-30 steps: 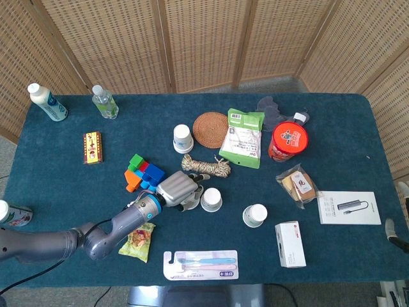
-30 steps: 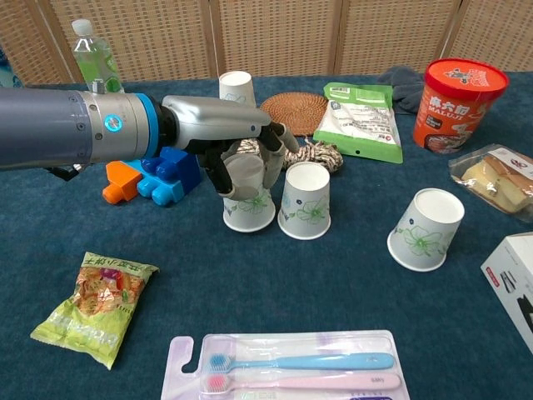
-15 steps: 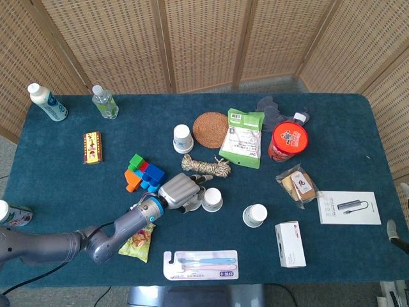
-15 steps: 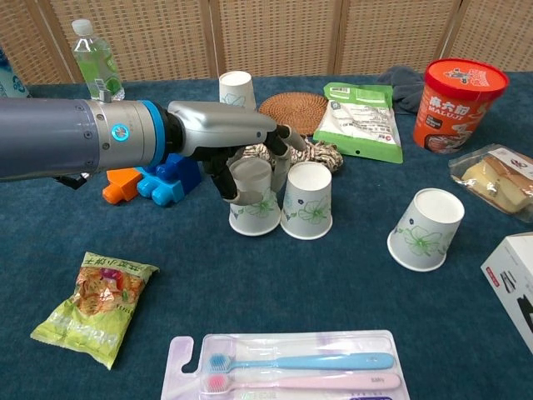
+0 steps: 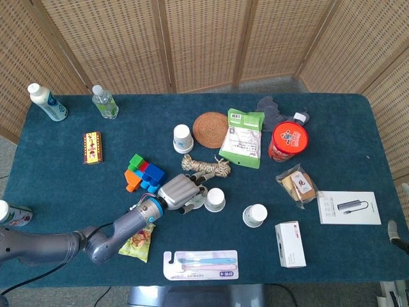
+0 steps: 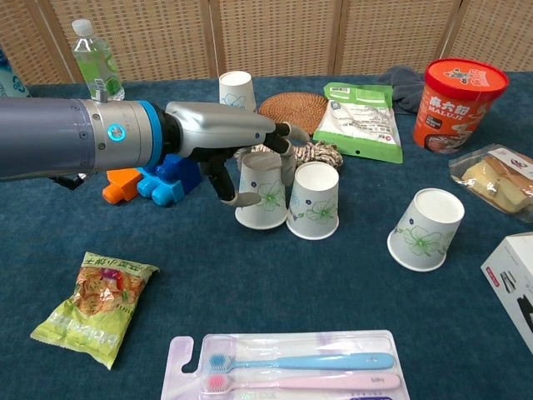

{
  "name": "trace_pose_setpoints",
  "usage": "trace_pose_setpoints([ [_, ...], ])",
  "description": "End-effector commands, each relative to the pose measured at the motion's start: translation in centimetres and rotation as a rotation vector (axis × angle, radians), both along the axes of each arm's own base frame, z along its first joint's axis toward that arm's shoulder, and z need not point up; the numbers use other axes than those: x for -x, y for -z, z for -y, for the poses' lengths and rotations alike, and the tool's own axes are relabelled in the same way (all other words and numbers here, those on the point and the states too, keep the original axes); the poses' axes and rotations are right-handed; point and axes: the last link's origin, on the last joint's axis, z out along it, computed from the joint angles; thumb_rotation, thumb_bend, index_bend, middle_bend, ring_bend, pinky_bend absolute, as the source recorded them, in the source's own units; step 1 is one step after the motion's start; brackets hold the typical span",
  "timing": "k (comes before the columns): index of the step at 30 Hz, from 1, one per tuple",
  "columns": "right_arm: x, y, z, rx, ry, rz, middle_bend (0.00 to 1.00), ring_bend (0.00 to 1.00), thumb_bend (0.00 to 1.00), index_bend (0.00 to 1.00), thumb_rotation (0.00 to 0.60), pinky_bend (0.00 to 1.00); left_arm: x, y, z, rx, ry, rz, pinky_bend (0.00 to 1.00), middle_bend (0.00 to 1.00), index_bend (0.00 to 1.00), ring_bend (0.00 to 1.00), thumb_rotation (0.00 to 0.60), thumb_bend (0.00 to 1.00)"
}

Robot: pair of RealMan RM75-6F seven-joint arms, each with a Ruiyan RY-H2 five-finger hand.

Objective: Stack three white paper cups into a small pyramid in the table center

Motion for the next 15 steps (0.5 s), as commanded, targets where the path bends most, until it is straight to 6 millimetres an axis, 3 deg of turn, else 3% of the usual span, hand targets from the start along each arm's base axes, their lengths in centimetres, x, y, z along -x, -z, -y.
trace_pose_setpoints([
  [1,-0.03,0.02,0.01,-0.001,-0.001,-0.002,0.00,0.00,0.51,0.00,0.600,0.00,0.06,-0.14,0.12,0.007,-0.003,0.005,0.34,0.00,0.28,0.00,0.600,0.45],
  [15,-0.22,0.11,0.03,-0.005,-0.004,-0.002,0.00,0.00,0.51,0.00,0.600,0.00,0.56,-0.61,0.50,0.012,0.010,0.004,0.29,0.00,0.27,0.00,0.600,0.45],
])
